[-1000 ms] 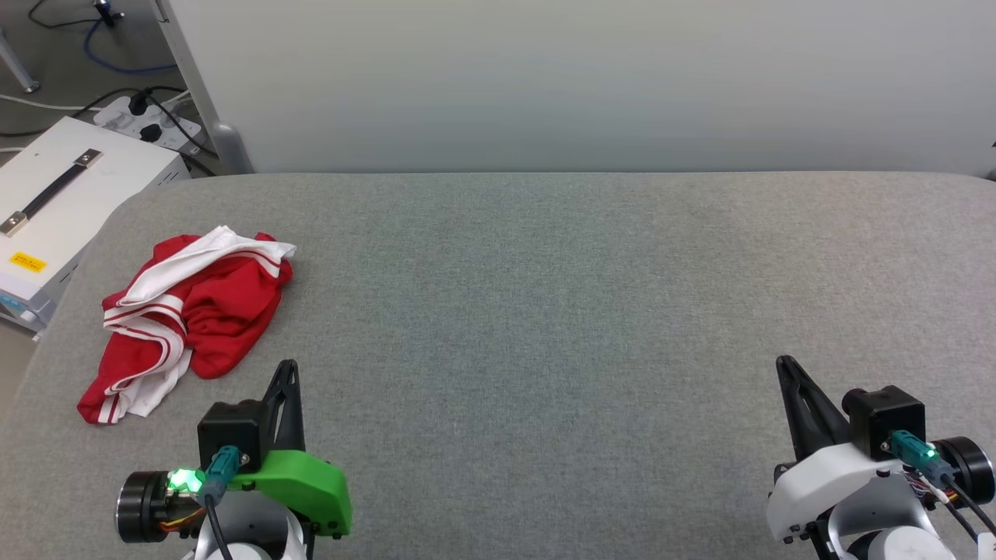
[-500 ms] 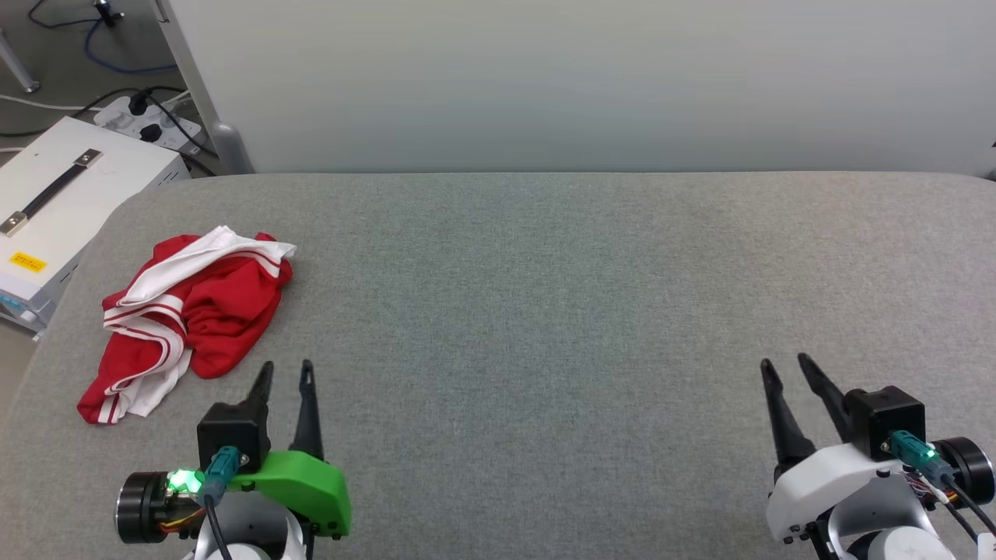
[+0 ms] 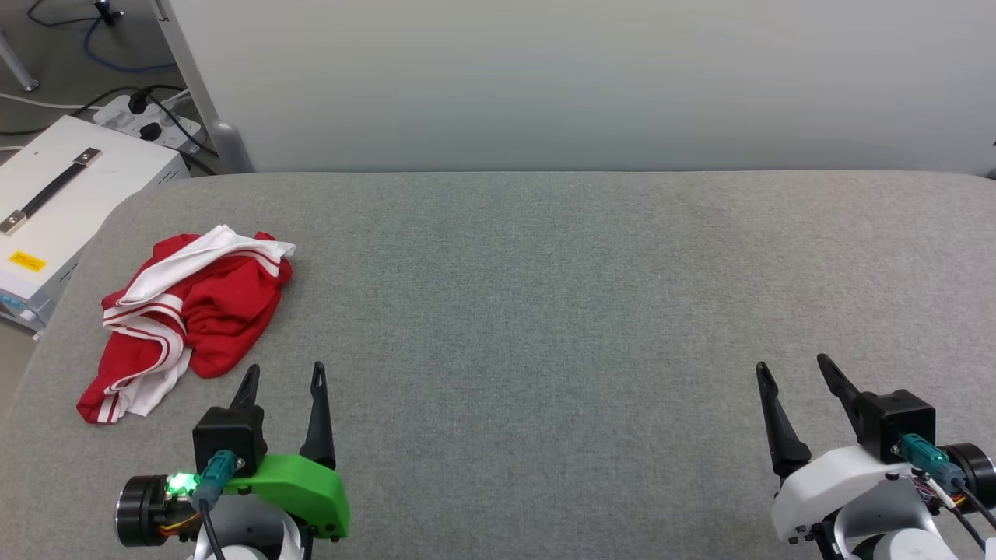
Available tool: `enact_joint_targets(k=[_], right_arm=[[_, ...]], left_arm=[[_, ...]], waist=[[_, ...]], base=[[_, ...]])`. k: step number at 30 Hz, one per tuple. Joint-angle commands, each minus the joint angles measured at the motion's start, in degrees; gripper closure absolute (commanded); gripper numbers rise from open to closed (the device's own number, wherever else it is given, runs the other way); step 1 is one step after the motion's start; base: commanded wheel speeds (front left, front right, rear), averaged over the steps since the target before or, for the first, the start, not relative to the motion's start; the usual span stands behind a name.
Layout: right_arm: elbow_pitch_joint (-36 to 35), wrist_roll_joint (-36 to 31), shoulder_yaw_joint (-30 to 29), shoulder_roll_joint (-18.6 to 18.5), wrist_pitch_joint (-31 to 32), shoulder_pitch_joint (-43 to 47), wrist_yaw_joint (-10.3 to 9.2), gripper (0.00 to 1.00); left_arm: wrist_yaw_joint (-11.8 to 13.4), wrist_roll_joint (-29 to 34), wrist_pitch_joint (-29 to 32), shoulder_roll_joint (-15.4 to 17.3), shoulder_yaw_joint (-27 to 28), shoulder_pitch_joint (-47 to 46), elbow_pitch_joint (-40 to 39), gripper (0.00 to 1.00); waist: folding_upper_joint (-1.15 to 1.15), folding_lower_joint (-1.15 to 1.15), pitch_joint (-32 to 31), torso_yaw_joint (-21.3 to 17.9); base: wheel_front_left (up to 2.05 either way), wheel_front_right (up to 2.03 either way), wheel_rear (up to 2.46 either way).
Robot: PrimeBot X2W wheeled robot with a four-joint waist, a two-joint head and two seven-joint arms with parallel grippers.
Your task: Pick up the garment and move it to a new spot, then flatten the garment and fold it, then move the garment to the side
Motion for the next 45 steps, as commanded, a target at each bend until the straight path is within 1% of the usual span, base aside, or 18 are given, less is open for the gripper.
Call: enact_joint_targets(k=[1, 13, 23, 38, 45], right_arm=[[0.33, 0.56, -0.29, -0.03, -0.65, -0.5, -0.01, 0.0], [0.69, 2.4, -1.31, -0.03, -2.17, -0.99, -0.01, 0.0], [-0.41, 3.88, -1.38, -0.04, -3.37, -1.15, -0.02, 0.0], [-1.34, 4.24, -1.8, -0.04, -5.12, -1.61, -0.02, 0.0], [-0.22, 4.65, -2.14, -0.04, -5.96, -1.56, -0.03, 0.0]], left_arm=[[-0.34, -0.43, -0.68, -0.04, 0.33, 0.14, 0.18, 0.0], [-1.07, -1.62, -2.21, -0.07, 0.84, 0.4, 0.69, 0.0], [-1.67, -2.79, -3.42, -0.09, 1.21, 0.37, 0.45, 0.0], [-2.57, -3.9, -5.18, -0.13, 1.53, 0.33, 1.2, 0.0], [-2.99, -4.51, -6.02, -0.15, 1.49, 0.49, 1.78, 0.0]], waist=[[0.08, 0.0, 0.01, 0.02], [0.14, 0.0, -0.04, 0.03], [0.19, 0.0, 0.15, 0.21], [0.27, 0.0, 0.57, 0.26], [0.31, 0.0, 0.65, 0.39]], base=[[0.0, 0.0, 0.0], [0.0, 0.0, 0.0], [0.0, 0.0, 0.0], [0.0, 0.0, 0.0], [0.0, 0.0, 0.0]])
